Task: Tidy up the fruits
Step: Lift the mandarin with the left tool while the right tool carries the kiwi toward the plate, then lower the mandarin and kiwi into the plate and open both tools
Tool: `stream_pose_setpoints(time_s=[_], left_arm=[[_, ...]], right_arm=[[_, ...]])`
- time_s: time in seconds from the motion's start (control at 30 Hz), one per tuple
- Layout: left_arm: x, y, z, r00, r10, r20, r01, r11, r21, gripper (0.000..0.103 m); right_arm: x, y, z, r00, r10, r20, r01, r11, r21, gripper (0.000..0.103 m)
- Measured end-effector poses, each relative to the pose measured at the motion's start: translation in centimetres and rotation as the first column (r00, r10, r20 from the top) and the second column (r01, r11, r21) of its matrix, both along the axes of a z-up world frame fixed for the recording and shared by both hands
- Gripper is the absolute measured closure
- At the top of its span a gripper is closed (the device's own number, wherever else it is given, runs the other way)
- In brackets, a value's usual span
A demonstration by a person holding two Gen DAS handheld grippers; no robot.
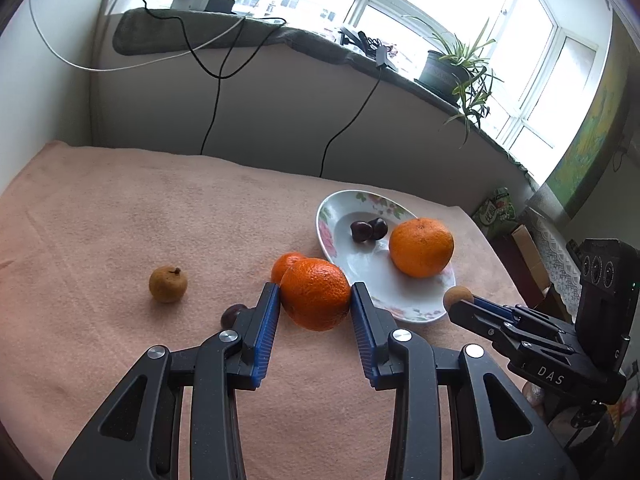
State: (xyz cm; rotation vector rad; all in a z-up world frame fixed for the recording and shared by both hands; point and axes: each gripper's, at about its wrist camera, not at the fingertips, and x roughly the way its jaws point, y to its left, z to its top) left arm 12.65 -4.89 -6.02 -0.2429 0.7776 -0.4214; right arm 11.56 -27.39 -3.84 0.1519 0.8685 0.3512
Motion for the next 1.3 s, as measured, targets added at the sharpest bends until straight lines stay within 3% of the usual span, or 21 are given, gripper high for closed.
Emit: stream_pose_setpoints(time_s=[0.63,0.93,1.3], left_arm=[[1.3,-5.0,-0.1,0.997,-0.081,0.0,0.081,0.995,0.051,0.068],[1.7,-7.2,-0.3,0.995,-0.101,0.011,0.099,0.987,0.129,0.068],[2.1,-7.6,-0.6,0.994,-0.112,-0.002,0.111,0.984,0.136,0.068]], right_arm=[[0.9,-1.7,-0.9,1.0,-0.025,-0.008,0.025,1.0,-0.009,0.076],[1.3,-2.0,-1.4,1.0,-0.024,-0.016,0.024,1.0,-0.014,0.076],[1.6,-1.7,-1.7,1.0,-0.017,-0.022,0.017,0.999,-0.033,0.076]])
